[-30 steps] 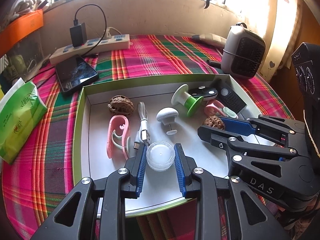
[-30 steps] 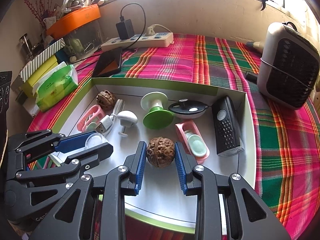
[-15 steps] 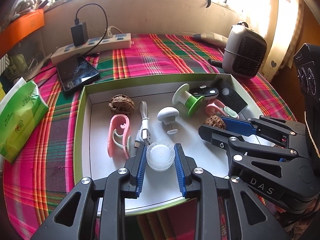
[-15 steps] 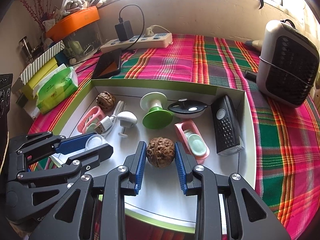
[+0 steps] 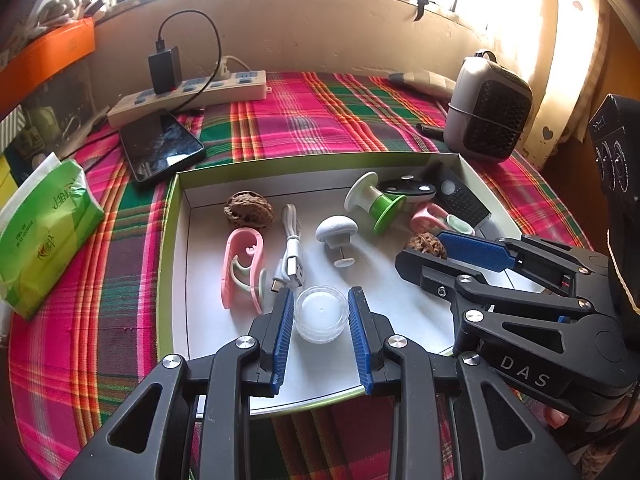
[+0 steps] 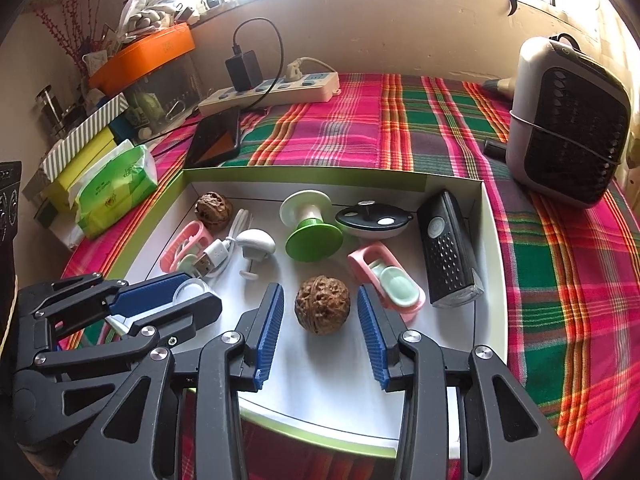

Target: Organize objects

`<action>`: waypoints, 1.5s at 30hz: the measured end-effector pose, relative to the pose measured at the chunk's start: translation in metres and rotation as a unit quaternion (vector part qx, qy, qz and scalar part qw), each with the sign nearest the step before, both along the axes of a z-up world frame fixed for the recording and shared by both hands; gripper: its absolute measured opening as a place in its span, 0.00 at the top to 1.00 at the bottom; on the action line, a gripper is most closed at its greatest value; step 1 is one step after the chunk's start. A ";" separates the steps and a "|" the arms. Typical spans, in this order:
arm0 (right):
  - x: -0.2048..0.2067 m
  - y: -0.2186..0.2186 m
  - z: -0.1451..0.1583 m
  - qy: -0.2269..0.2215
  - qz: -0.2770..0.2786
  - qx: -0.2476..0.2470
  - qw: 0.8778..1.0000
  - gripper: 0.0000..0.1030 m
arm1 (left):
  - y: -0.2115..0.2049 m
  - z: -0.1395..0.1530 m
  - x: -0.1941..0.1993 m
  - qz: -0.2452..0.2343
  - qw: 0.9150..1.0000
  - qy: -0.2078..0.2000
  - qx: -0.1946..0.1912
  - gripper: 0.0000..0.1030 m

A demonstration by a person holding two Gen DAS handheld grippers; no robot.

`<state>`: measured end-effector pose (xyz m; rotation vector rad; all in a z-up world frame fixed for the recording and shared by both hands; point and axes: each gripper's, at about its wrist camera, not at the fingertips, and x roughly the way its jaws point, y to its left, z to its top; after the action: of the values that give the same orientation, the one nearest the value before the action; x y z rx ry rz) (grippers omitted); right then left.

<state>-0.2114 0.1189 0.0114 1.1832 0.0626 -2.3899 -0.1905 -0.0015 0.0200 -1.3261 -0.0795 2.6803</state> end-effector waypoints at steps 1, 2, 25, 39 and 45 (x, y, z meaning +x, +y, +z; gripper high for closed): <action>0.001 0.000 0.000 0.001 0.000 0.001 1.000 0.61 | 0.000 0.000 0.001 0.000 1.000 0.000 0.000 0.75; 0.001 0.000 0.000 0.002 -0.001 0.001 1.000 0.61 | 0.000 0.001 0.002 0.001 1.000 0.001 -0.001 0.75; 0.035 0.007 0.023 0.034 -0.022 -0.003 0.999 0.61 | 0.002 0.024 0.043 0.029 0.999 0.038 -0.021 0.75; 0.071 0.014 0.034 0.053 -0.034 -0.003 0.998 0.61 | 0.005 0.031 0.077 0.044 0.997 0.049 -0.027 0.75; 0.086 0.019 0.028 0.051 -0.042 0.008 0.998 0.61 | 0.006 0.023 0.092 0.055 0.997 0.043 -0.035 0.75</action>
<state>-0.1251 0.1376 0.0399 1.0899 0.0669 -2.5279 -0.0980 0.0043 0.0434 -1.2584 -0.0495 2.8528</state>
